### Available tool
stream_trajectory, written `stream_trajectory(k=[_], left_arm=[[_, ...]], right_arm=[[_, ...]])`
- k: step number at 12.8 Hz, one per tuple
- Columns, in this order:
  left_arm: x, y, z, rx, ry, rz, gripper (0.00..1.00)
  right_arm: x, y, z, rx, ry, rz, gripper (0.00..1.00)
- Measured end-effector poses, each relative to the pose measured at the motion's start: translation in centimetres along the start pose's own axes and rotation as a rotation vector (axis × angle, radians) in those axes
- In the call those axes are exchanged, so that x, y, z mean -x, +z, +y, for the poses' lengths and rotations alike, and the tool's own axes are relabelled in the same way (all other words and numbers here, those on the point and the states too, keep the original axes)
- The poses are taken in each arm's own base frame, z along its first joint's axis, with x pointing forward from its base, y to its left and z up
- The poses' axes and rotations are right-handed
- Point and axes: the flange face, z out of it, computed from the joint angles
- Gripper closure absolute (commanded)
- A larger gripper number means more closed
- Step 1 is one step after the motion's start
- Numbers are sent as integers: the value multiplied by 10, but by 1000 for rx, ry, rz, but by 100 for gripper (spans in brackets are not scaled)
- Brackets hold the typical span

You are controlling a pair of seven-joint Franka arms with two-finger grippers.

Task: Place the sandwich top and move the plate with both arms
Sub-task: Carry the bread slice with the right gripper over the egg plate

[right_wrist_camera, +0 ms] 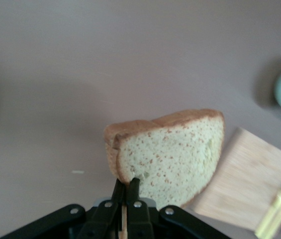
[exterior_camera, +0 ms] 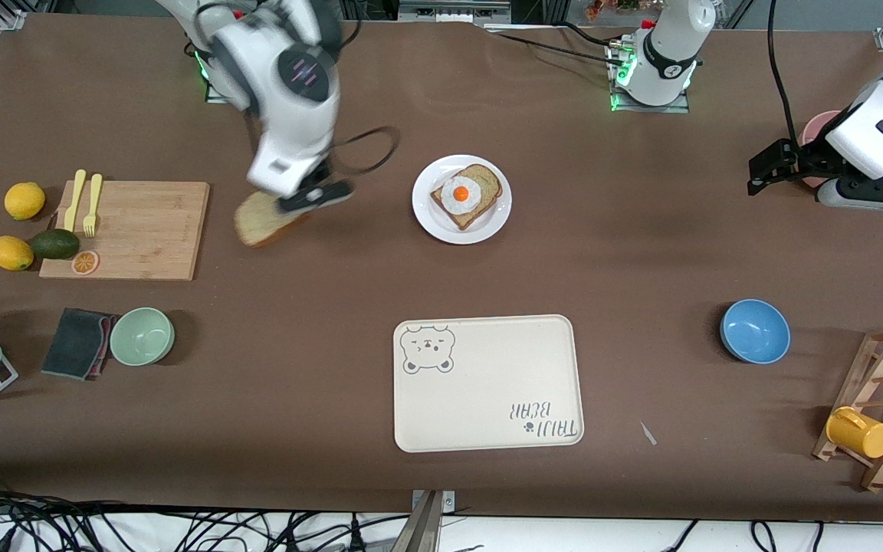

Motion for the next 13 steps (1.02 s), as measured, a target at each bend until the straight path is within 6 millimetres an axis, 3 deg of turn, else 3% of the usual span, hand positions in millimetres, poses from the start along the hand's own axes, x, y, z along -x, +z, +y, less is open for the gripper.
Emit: stream_trajectory(k=[2, 5, 9, 11, 13], left_arm=[[0, 0, 0, 0, 0, 0, 0], [0, 0, 0, 0, 0, 0, 0], [0, 0, 0, 0, 0, 0, 0], [0, 0, 0, 0, 0, 0, 0], [0, 0, 0, 0, 0, 0, 0]], right_arm=[[12, -34, -59, -63, -67, 104, 100], [19, -53, -104, -129, -152, 209, 100], [34, -57, -183, -89, -314, 243, 100], [24, -49, -219, -31, -307, 190, 100], [7, -29, -260, 14, -300, 117, 100]])
